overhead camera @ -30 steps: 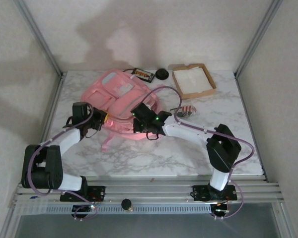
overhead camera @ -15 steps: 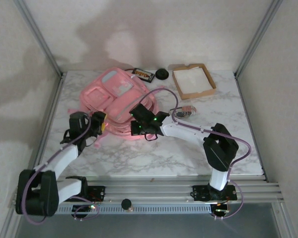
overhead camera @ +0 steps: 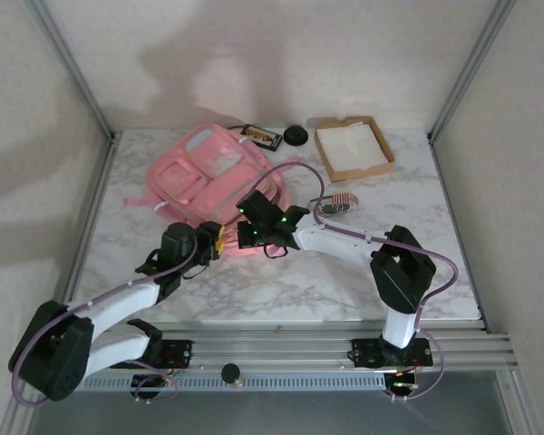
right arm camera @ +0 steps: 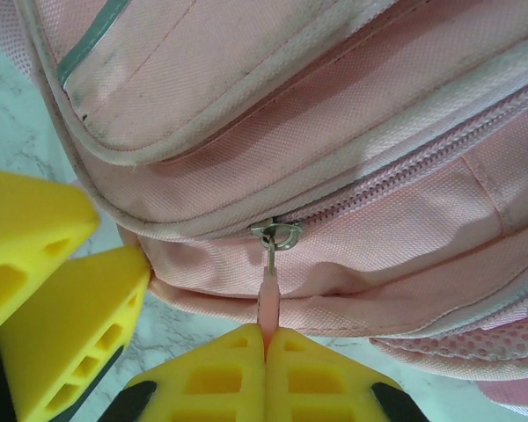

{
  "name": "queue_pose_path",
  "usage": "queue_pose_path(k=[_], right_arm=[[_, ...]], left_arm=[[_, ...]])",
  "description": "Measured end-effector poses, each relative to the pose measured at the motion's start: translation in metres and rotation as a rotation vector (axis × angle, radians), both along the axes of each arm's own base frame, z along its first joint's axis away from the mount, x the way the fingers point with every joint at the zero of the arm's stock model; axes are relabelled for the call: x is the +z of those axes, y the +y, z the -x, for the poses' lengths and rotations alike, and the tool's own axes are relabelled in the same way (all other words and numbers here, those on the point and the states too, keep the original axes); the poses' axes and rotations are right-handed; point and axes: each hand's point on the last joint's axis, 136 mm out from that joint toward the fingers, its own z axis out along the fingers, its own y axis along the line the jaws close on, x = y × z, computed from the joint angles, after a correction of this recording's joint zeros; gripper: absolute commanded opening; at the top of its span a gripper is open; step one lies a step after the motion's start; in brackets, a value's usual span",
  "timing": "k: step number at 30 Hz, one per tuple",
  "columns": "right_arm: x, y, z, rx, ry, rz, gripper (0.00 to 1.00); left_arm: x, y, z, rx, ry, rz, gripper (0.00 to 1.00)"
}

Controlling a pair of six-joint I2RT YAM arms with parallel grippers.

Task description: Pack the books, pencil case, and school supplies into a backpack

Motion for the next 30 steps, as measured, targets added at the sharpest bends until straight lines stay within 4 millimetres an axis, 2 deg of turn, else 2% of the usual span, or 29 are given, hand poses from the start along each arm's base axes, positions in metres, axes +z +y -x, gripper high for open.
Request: queue_pose_path(k=[6,11,13,16,20,23,27,30], right_arm=[[-0.001,-0.001,0.000,0.006,0.000,-0.006,0.00],[-0.005,-0.003,0.000,0.004,0.000,-0.005,0.00],[-0.006,-0.003,0.000,0.009,0.004,-0.006,0.00],[-0.006,-0.003,0.000,0.010,0.003,-0.005,0.00],[-0.006,-0.004,0.000,0.012,0.002,-0.003,0.00],[-0.008,-0.007,-0.002,0.009,0.004,0.006,0.00],[-0.014,-0.019,-0.009,0.004,-0.001,0.014,0.00],[-0.013,-0.030,-0.023,-0.001,-0.024,0.017,0.00]], left_arm=[[0.000,-0.022,-0.011,0.001,0.019,0.021,0.29],[-0.009,-0.025,-0.014,0.019,0.053,0.013,0.30],[-0.012,-0.025,-0.014,0.032,0.064,0.017,0.37],[-0.018,-0.026,-0.015,0.050,0.087,0.025,0.36],[-0.024,-0.025,-0.017,0.081,0.101,0.033,0.18],[-0.023,-0.023,-0.019,0.101,0.103,0.033,0.00],[-0.025,-0.019,-0.020,0.110,0.109,0.017,0.00],[-0.022,-0.012,-0.019,0.108,0.106,-0.003,0.00]])
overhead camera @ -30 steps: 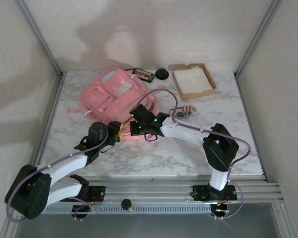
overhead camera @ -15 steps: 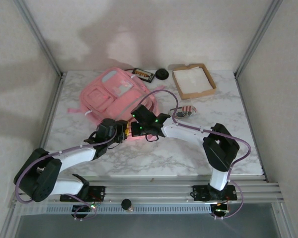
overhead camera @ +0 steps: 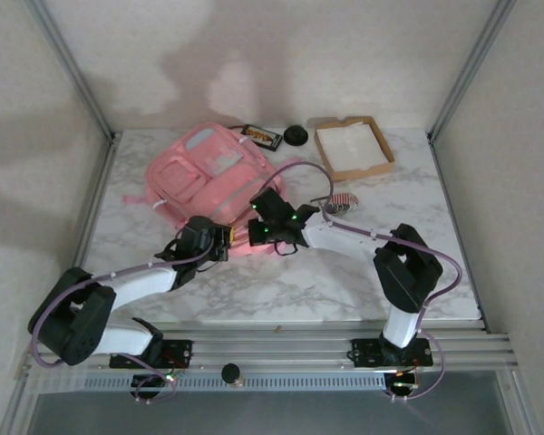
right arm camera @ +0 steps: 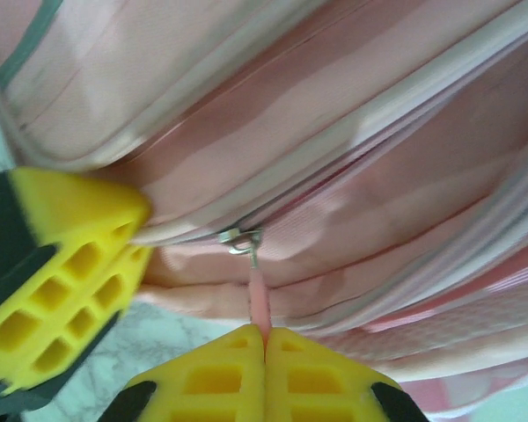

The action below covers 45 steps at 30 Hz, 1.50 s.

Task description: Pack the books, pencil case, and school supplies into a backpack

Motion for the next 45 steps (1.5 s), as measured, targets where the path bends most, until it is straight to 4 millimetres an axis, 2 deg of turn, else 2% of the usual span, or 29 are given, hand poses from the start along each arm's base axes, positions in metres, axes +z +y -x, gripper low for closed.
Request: queue_pose_path(k=[5,9,13,14,16,18,21,23,25,32,40,45], right_arm=[[0.006,-0.029,-0.044,-0.034,-0.069,0.004,0.00],[0.014,-0.048,-0.069,-0.040,-0.106,0.003,0.00],[0.018,-0.053,-0.078,0.026,-0.131,-0.007,0.00],[0.019,-0.050,-0.075,0.057,-0.133,-0.011,0.02],[0.020,-0.042,-0.068,0.127,-0.136,-0.029,0.24],[0.023,-0.029,-0.058,0.215,-0.152,-0.049,0.39],[0.028,-0.004,-0.043,0.348,-0.160,-0.066,0.49],[0.032,0.020,-0.042,0.435,-0.179,-0.083,0.56],[0.028,0.035,-0.041,0.498,-0.187,-0.093,0.61],[-0.011,0.050,-0.044,0.588,-0.127,-0.034,0.65],[-0.026,0.053,-0.037,0.623,-0.100,-0.007,0.59],[-0.033,0.057,-0.042,0.617,-0.086,0.015,0.49]], left_arm=[[0.010,0.030,0.002,0.004,-0.020,-0.072,0.00],[0.010,0.059,0.003,0.011,-0.014,-0.141,0.00],[0.004,0.079,0.005,-0.001,0.002,-0.197,0.00],[0.003,0.084,0.006,-0.010,0.007,-0.211,0.00],[0.001,0.091,0.008,-0.028,0.013,-0.235,0.00],[-0.001,0.097,0.008,-0.044,0.015,-0.254,0.00],[0.001,0.099,0.008,-0.071,0.016,-0.276,0.00],[0.003,0.100,0.008,-0.079,0.018,-0.288,0.00],[0.006,0.103,0.008,-0.078,0.013,-0.298,0.00],[0.013,0.106,0.008,-0.074,0.007,-0.309,0.00],[0.011,0.109,0.009,-0.072,0.013,-0.315,0.00],[0.011,0.110,0.009,-0.067,0.012,-0.319,0.00]])
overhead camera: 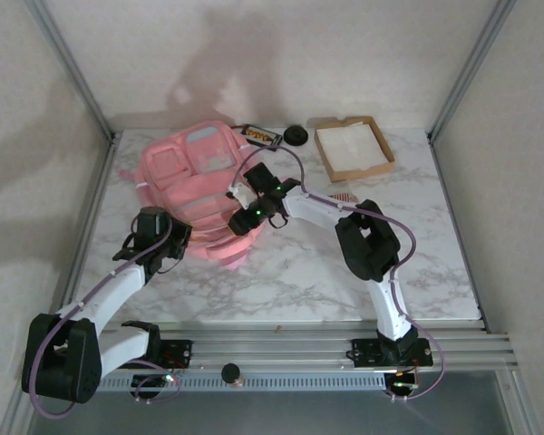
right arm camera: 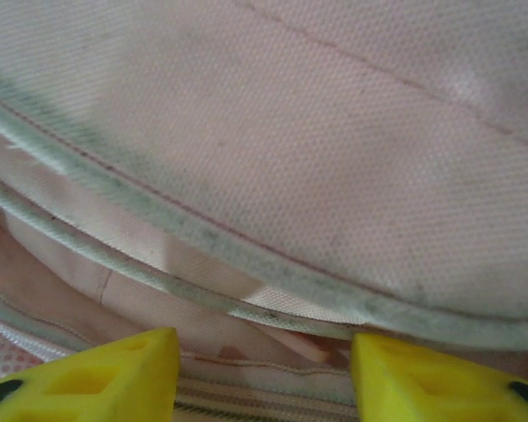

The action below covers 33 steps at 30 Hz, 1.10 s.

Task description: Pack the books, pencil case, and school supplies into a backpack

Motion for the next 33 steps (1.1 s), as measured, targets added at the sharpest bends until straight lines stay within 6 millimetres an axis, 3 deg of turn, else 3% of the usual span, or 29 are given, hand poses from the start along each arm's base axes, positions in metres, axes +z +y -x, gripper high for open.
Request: queue_pose_path(k=[8,10,12,14,19,23,29,33], right_arm=[[-0.007,0.003,-0.005,-0.011,0.003,0.011,0.39],[-0.006,0.002,-0.005,-0.031,-0.002,0.007,0.47],[-0.002,0.000,-0.003,-0.054,-0.012,-0.009,0.47],[0.006,-0.003,-0.001,-0.104,-0.007,-0.034,0.59],[0.045,-0.017,-0.003,-0.273,0.048,-0.148,0.74],[0.070,-0.008,-0.011,-0.377,0.129,-0.275,0.87],[0.051,0.008,-0.004,-0.475,0.279,-0.291,0.98],[0.033,0.020,-0.014,-0.535,0.326,-0.268,0.99]], left_arm=[[0.001,0.003,-0.001,0.017,-0.002,-0.006,0.00],[0.003,0.004,-0.001,0.020,-0.001,-0.004,0.00],[0.006,0.004,-0.002,0.015,-0.002,-0.001,0.00],[0.008,0.006,-0.002,0.005,0.003,0.004,0.00],[0.005,0.030,0.001,-0.009,0.024,-0.019,0.00],[-0.001,0.044,0.003,-0.037,0.057,-0.050,0.00],[-0.004,0.049,0.002,-0.070,0.067,-0.068,0.04],[-0.003,0.049,0.002,-0.078,0.064,-0.075,0.05]])
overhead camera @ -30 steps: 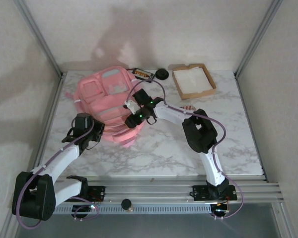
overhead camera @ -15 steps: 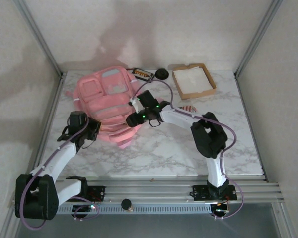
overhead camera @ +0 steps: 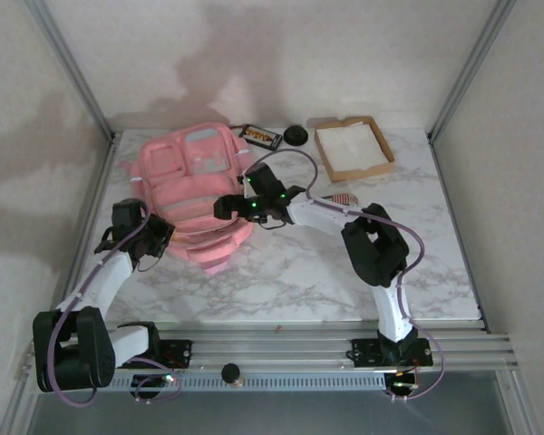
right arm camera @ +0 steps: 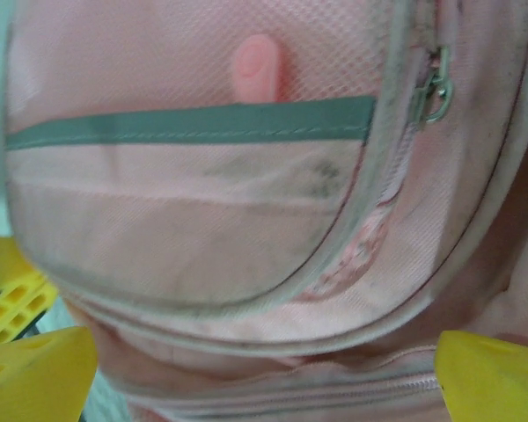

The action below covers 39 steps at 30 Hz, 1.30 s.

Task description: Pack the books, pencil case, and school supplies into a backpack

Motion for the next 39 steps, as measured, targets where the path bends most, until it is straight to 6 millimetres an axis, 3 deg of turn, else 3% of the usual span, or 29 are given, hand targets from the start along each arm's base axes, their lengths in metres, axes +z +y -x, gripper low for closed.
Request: queue_pose_path(k=[8,14,19,22,26,31,39], right_arm=[[-0.011,0.006,-0.033,-0.130,0.035,0.064,0.99],[-0.026,0.018,-0.039,-0.122,0.069,0.070,0.99],[-0.012,0.027,-0.037,-0.093,0.063,0.013,0.99],[0.002,0.026,-0.030,-0.073,0.048,-0.032,0.99],[0.041,0.028,-0.023,-0.044,0.005,-0.123,0.99],[0.081,0.034,-0.020,-0.009,-0.046,-0.223,0.99],[0.084,0.039,-0.014,0.025,-0.041,-0.258,0.99]], left_arm=[[0.000,0.000,0.000,-0.007,-0.002,-0.005,0.05],[0.000,0.000,-0.001,-0.007,-0.005,-0.007,0.05],[0.000,0.001,-0.001,-0.001,-0.006,-0.010,0.16],[0.000,0.003,-0.002,0.010,-0.010,-0.009,0.29],[-0.001,0.002,-0.002,0.031,-0.023,0.010,0.36],[0.007,-0.019,-0.001,0.038,-0.078,0.067,0.45],[0.008,-0.062,0.001,0.076,-0.123,0.240,0.48]])
